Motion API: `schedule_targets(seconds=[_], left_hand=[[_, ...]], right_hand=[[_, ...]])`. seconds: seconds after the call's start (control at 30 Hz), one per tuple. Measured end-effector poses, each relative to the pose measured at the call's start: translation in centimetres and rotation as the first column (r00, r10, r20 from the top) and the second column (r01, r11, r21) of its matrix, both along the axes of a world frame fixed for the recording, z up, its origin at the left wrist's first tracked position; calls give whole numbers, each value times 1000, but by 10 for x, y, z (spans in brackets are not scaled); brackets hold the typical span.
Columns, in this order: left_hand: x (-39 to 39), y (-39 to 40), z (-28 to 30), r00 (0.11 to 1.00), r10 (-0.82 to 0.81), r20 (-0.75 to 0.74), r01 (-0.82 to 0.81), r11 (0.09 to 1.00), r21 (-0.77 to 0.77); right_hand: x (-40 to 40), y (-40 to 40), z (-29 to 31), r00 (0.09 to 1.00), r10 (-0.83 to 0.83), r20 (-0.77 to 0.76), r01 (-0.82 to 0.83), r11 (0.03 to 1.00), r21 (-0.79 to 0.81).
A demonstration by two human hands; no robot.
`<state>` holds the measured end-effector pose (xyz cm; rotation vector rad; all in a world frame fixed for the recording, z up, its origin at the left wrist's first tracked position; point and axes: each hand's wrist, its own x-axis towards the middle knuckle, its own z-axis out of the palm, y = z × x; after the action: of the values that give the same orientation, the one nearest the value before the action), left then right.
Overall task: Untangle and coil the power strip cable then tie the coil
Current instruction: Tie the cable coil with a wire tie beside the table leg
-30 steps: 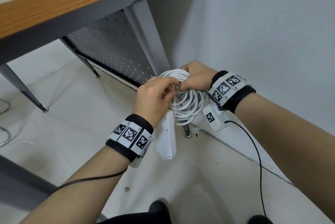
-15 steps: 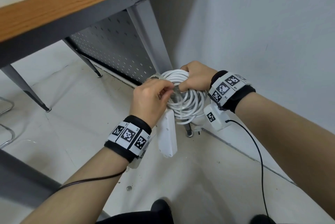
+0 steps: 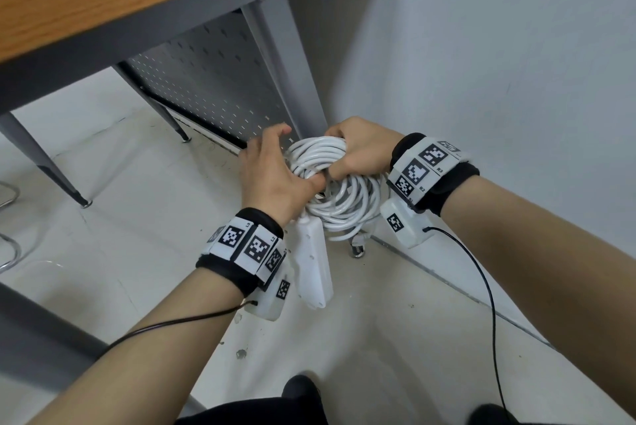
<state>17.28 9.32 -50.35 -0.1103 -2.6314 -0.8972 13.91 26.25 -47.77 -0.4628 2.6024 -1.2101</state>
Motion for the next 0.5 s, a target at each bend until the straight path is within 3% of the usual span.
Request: schedule_targets(seconds=[0.2, 0.37, 0.5], left_hand=[[-2, 1, 1, 994, -67, 82, 65, 998, 27], [-2, 2, 1, 998, -59, 25, 60, 998, -8], [2, 1, 2, 996, -94, -2, 94, 995, -38]], right_hand=[[-1, -3, -3, 999, 33, 0, -33, 999, 13], [-4, 4, -4, 991, 135, -4, -135, 991, -13], [-7, 12, -9, 979, 147, 139, -98, 944, -314]])
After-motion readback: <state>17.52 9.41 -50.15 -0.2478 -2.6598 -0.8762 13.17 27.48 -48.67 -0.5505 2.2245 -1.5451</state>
